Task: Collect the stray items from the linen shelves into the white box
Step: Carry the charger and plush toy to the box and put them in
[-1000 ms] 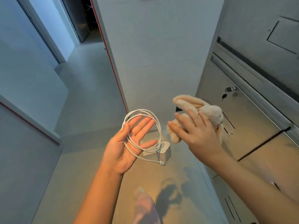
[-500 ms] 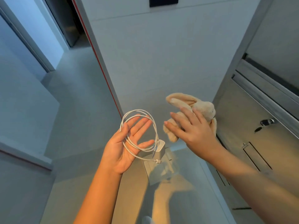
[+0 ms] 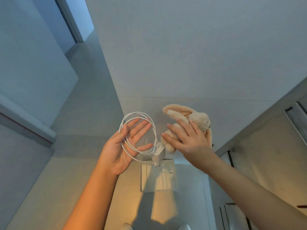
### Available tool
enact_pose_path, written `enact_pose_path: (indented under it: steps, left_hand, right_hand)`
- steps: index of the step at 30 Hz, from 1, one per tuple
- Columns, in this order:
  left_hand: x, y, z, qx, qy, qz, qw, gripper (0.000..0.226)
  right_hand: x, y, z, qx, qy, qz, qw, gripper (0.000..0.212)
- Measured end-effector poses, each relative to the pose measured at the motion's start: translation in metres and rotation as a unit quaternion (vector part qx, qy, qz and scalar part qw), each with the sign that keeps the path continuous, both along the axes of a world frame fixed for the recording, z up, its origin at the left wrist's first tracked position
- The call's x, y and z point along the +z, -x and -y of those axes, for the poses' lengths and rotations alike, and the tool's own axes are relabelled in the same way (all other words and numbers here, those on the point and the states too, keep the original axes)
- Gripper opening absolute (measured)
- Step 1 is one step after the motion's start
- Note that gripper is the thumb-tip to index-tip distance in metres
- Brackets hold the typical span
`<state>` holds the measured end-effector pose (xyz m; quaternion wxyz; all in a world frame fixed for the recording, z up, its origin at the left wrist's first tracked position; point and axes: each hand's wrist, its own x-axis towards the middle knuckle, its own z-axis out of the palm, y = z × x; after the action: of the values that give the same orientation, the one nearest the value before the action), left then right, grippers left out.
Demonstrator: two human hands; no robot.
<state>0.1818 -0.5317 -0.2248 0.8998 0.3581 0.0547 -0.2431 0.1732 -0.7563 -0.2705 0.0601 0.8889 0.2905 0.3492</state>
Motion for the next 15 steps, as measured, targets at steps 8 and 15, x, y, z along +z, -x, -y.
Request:
enact_pose_path:
  steps: [8,15]
  left_hand:
    - [-0.131,-0.026,0.003,-0.006,-0.024,-0.042,0.999,0.046]
    - [-0.296,-0.033,0.002,-0.035,0.003,-0.080,0.996,0.044]
  right_hand:
    - [-0.128,-0.017,0.014,0.055,0.030,-0.041,0.997,0.031]
    - [-0.260,-0.022,0.011,0.089,0.067,-0.050,0.992,0.038]
